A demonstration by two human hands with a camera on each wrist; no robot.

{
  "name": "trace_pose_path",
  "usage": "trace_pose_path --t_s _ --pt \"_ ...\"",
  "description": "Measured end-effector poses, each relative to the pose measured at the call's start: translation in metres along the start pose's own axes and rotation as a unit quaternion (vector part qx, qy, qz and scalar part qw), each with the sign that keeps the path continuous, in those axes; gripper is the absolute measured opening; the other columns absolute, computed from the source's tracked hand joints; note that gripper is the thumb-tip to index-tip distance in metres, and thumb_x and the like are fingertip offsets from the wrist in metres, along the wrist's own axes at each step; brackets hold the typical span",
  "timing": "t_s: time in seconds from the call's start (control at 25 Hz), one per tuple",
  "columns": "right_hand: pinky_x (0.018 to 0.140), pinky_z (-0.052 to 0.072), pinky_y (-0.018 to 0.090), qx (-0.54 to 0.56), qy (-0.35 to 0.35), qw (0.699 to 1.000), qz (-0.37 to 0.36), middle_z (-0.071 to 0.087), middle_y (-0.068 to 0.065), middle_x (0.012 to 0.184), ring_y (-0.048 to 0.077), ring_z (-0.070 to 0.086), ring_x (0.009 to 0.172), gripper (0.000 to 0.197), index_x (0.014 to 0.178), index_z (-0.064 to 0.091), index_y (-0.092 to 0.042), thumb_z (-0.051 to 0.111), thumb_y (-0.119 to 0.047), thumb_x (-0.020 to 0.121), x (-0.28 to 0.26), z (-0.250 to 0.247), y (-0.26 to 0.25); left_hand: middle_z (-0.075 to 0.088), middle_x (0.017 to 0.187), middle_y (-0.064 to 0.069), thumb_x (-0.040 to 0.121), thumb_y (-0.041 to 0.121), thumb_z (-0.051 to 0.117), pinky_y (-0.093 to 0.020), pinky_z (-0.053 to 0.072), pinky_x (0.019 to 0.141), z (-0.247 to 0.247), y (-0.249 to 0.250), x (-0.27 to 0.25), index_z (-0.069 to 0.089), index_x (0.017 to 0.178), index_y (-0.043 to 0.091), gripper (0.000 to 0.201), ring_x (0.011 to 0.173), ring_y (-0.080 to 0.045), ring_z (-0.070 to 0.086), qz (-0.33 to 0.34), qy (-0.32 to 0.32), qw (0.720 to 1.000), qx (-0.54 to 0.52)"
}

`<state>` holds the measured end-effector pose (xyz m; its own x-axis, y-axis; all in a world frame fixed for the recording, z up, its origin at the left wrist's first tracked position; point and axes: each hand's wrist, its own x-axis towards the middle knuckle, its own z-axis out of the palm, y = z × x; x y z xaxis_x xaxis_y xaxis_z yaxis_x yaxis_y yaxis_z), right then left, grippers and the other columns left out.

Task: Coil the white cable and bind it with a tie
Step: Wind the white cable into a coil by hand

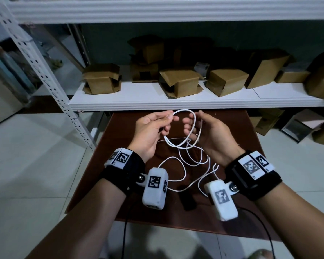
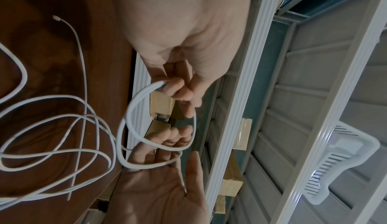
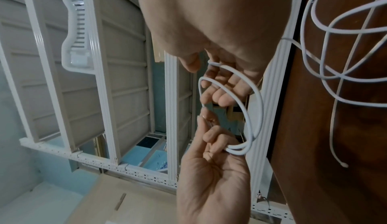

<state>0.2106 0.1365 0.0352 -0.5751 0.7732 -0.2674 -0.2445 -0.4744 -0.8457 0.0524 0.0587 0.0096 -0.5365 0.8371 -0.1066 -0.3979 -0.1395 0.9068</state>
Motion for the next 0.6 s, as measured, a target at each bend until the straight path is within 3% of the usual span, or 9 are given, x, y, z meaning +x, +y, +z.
trace_pose_path --t_s 0.12,0.24,0.32,0.48,0.6 --pt "0.070 0.064 0.029 0.038 -0.002 0.999 0.022 0.074 0.011 0.085 0.019 0.070 0.072 0.028 0.101 0.064 -0.009 0.048 -0.029 0.109 -0.002 0.001 -0.004 0.078 0.090 -0.015 0.092 -0.003 0.070 -0.015 0.039 0.052 0.001 -0.001 -0.001 0.073 0.108 -0.002 0.016 0.060 -0.010 0.050 -0.013 -0.004 1.000 0.019" --pt "0.061 0.059 0.022 -0.025 -0.010 1.000 0.017 0.073 0.007 0.077 0.014 0.065 0.063 0.028 0.104 0.064 -0.009 0.047 -0.030 0.109 -0.005 0.002 -0.004 0.078 0.090 -0.015 0.092 -0.003 0.071 -0.015 0.040 0.052 0.002 -0.002 -0.002 0.073 0.107 -0.002 0.015 0.060 -0.010 0.050 -0.018 -0.002 0.999 0.031" --pt "0.063 0.058 0.022 -0.044 -0.024 0.999 0.020 0.073 0.009 0.081 0.014 0.065 0.065 0.029 0.107 0.064 -0.007 0.047 -0.031 0.109 -0.004 0.002 -0.002 0.077 0.091 -0.014 0.092 -0.003 0.070 -0.014 0.040 0.052 0.002 -0.002 -0.001 0.073 0.107 -0.002 0.015 0.060 -0.009 0.051 -0.015 0.001 1.000 0.013" --pt "0.078 0.061 0.029 0.000 -0.062 0.997 0.051 0.076 0.016 0.097 0.021 0.070 0.083 0.038 0.111 0.064 -0.006 0.045 -0.038 0.107 -0.005 0.003 0.007 0.077 0.093 -0.012 0.093 -0.005 0.067 -0.014 0.041 0.053 0.002 -0.002 0.002 0.072 0.106 -0.001 0.015 0.062 -0.008 0.052 -0.024 0.011 0.997 -0.070" --pt "0.074 0.061 0.029 0.030 -0.059 0.996 0.060 0.075 0.014 0.092 0.020 0.069 0.079 0.037 0.103 0.066 -0.008 0.047 -0.040 0.106 -0.007 0.006 0.010 0.077 0.093 -0.012 0.094 -0.005 0.067 -0.014 0.042 0.054 0.002 -0.003 0.001 0.072 0.108 -0.002 0.016 0.062 -0.008 0.053 -0.016 0.020 0.996 -0.083"
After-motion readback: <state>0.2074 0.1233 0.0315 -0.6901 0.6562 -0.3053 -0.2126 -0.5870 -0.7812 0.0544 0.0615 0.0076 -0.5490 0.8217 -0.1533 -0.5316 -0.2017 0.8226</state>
